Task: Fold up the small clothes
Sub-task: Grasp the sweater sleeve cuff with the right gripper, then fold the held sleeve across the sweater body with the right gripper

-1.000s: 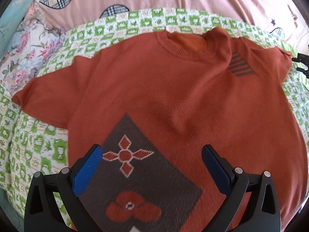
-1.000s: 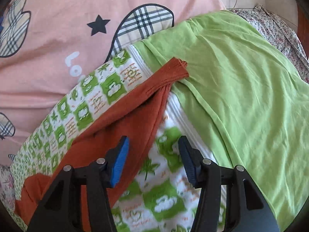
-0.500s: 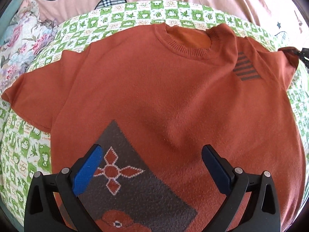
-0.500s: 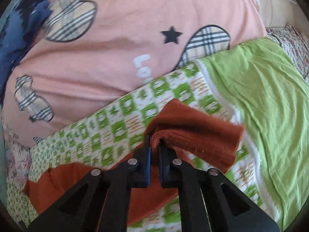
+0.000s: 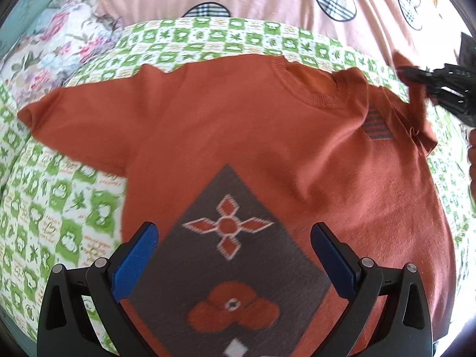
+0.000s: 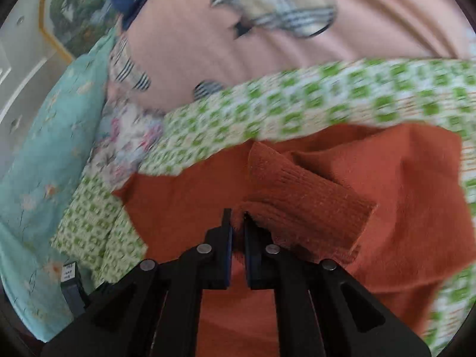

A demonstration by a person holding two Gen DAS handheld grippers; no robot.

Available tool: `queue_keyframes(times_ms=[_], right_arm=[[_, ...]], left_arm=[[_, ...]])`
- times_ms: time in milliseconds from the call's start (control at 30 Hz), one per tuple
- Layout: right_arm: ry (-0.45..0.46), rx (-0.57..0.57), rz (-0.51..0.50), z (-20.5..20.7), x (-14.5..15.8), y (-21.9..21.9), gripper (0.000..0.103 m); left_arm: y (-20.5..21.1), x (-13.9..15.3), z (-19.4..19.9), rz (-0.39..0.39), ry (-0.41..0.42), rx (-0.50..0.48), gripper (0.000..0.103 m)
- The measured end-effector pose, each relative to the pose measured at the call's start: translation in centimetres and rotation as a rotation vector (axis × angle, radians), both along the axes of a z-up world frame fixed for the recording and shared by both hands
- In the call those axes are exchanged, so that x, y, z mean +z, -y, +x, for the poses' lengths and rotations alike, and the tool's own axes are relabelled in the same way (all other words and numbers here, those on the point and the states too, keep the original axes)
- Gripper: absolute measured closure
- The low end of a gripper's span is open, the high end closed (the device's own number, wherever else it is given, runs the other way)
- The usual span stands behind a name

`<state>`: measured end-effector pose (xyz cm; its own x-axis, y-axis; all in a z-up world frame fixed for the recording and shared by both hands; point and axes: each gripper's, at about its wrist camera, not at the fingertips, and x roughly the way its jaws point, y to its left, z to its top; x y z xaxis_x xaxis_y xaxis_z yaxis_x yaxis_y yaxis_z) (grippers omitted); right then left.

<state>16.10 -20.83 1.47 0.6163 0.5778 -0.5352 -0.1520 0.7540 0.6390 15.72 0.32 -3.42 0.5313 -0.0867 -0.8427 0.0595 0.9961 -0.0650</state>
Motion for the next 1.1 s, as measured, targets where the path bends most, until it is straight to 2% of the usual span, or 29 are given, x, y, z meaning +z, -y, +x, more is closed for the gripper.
queue_keyframes(times_ms=[100, 200, 267, 333, 433, 533, 733, 800, 833, 867, 933, 1000, 1033, 1100], right_arm=[[-0.046, 0.102, 0.007, 1.6, -1.6, -4.9, 0.094], [-0.120, 0.160, -0.016, 2.2, -3.8, -8.0, 0.083], [-0.132, 0.176, 0.016, 2.0, -4.6, -8.6, 0.052], [-0.130, 0.162, 0.047, 1.4, -5.1, -7.9, 0.044], [-0.123, 0.117, 0.079, 0.0, -5.2, -5.7, 0.043], [-0.113, 0.016, 0.085, -1.1, -5.3, -2.2, 0.040], [-0.177, -0.232, 0.066, -3.1, -7.8, 6.2, 0.039], [-0.197, -0.268, 0.074, -3.5, -8.6, 7.9, 0.039], [-0.200, -0.278, 0.086, -3.8, -9.0, 8.5, 0.039], [-0.201, -0.284, 0.092, -4.0, -9.2, 9.0, 0.039], [-0.196, -0.291, 0.099, -4.3, -9.5, 9.6, 0.039], [-0.189, -0.291, 0.094, -4.4, -9.7, 9.9, 0.039], [-0.187, -0.291, 0.087, -4.5, -9.7, 9.8, 0.039], [-0.183, -0.287, 0.079, -4.5, -9.7, 9.8, 0.039]], left_arm=[[-1.6, 0.0, -0.4, -0.040, -0.004, 0.009, 0.001], [-2.6, -0.2, -0.7, -0.072, -0.005, 0.005, 0.001], [-2.8, -0.5, -0.5, -0.086, -0.012, -0.007, 0.001], [-2.5, -0.9, -0.2, -0.101, -0.018, -0.026, 0.001], [-1.2, -1.4, 1.0, -0.143, -0.035, -0.062, 0.001], [1.0, -1.5, 3.1, -0.195, -0.030, -0.103, 0.000], [6.1, -3.1, 9.2, -0.198, -0.054, -0.130, 0.003], [6.6, -3.3, 10.5, -0.165, -0.030, -0.101, 0.026], [6.4, -3.1, 10.8, -0.164, -0.014, -0.083, 0.059], [5.7, -2.8, 10.8, -0.201, -0.008, -0.070, 0.085], [3.7, -2.2, 10.1, -0.270, 0.012, -0.037, 0.087], [1.2, -2.3, 8.4, -0.289, 0.023, 0.005, 0.087], [0.3, -2.6, 7.8, -0.309, 0.008, 0.013, 0.081], [-1.3, -3.8, 6.8, -0.367, -0.042, 0.025, 0.078]])
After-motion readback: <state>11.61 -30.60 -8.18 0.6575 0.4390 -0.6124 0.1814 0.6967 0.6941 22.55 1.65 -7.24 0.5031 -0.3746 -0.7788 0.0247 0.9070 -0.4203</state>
